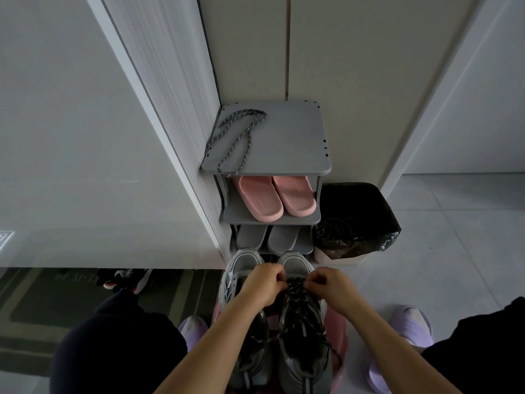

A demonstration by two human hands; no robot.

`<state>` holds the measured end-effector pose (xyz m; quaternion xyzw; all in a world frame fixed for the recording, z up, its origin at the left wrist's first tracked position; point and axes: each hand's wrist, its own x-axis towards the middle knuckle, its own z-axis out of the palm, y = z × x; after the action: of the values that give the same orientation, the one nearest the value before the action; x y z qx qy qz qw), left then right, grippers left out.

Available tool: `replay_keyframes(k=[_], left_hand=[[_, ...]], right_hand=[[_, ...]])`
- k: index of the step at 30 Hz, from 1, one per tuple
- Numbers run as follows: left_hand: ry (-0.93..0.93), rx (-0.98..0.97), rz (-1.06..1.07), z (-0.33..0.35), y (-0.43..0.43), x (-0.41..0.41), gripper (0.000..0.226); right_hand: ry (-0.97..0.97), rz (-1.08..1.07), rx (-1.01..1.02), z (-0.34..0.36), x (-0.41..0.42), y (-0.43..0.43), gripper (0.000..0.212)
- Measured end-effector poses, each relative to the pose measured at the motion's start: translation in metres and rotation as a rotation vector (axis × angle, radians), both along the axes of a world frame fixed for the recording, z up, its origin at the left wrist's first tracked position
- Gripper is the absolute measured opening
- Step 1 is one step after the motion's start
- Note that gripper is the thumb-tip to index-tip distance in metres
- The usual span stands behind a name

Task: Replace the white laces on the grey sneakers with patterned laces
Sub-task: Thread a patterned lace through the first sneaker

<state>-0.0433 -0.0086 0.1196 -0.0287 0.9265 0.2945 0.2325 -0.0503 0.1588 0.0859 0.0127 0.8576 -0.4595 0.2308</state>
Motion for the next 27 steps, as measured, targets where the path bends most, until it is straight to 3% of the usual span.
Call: replay_keyframes(k=[6,9,13,19,23,27], left_hand=[[0.011,0.079,-0.011,-0.012,-0.002,-0.004,0.011],[-0.021,0.098,0.014,-0.013,-0.002,-0.006,0.007],[-0.045,0.148,0.087,-0.018,-0.006,-0.007,0.026],[-0.028,0.189,0.108,-0.016,-0.010,-0.006,0.018],[-0.010,0.237,0.099,-0.017,-0.011,0.002,0.008],[0.039,0.174,-0.008,-0.018,-0.009,0.012,0.013]], right_hand=[[0.104,0.150,0.114,-0.002,-0.008,-0.002,0.007],[0.130,0.157,0.158,-0.004,-0.008,-0.001,0.014],[0.128,0.000,0.058,-0.013,0.002,0.004,0.028],[0.034,-0.169,-0.159,-0.018,0.008,0.002,0.019],[-0.056,-0.148,-0.343,-0.011,0.009,0.008,0.009],[-0.110,-0.019,-0.263,-0.010,0.010,0.012,0.014]])
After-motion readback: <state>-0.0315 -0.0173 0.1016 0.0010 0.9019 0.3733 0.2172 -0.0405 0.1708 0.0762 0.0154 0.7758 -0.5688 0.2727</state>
